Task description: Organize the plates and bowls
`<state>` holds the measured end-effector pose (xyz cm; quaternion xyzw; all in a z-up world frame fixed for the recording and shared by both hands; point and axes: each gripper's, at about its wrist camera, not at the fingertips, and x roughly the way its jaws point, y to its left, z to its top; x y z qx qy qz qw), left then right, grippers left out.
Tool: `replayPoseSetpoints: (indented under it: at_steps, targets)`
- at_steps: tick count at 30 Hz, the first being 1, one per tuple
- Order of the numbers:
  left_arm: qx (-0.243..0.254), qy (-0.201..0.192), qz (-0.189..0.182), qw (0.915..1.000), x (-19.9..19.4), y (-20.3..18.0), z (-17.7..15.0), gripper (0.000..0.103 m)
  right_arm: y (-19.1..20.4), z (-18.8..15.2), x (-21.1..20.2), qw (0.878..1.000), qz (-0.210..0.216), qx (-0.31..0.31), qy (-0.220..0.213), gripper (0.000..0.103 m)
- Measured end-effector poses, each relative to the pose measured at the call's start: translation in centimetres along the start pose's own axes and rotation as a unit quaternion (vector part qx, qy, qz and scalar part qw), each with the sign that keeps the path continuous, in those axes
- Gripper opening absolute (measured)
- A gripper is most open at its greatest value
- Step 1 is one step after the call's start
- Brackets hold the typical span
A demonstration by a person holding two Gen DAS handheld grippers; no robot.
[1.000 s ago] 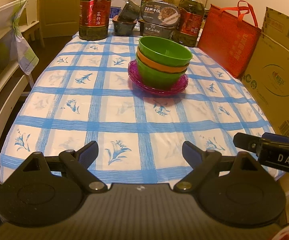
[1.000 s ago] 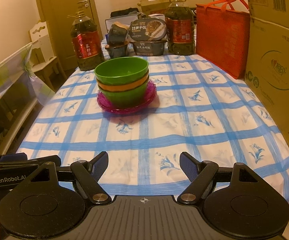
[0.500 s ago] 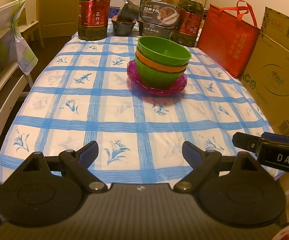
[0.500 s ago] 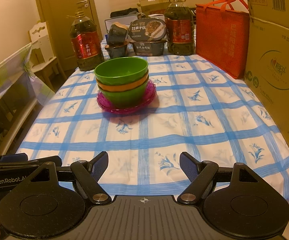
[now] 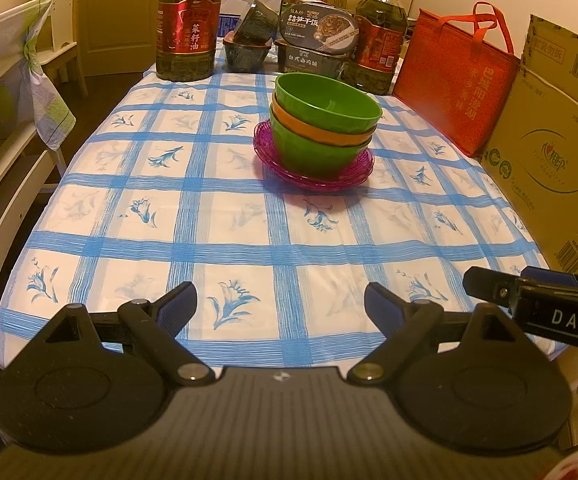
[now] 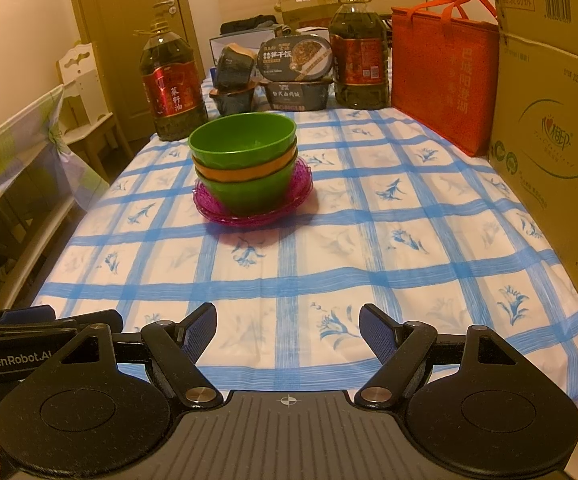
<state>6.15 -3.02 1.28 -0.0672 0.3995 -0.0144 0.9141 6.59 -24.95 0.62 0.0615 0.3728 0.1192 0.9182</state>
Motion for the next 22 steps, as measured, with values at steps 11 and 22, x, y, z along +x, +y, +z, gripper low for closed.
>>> replayPoseSetpoints:
  at_steps: [11, 22]
  targets:
    - [0.0, 0.002, -0.001, 1.0, -0.01, -0.22, 0.0, 0.089, 0.03, -0.14, 0.01, 1.0, 0.0, 0.001, 0.001, 0.078]
    - [-0.001, -0.003, -0.001, 1.0, 0.1, -0.68, -0.14, 0.09, 0.02, -0.11, 0.01, 1.0, 0.0, 0.0, 0.0, 0.078]
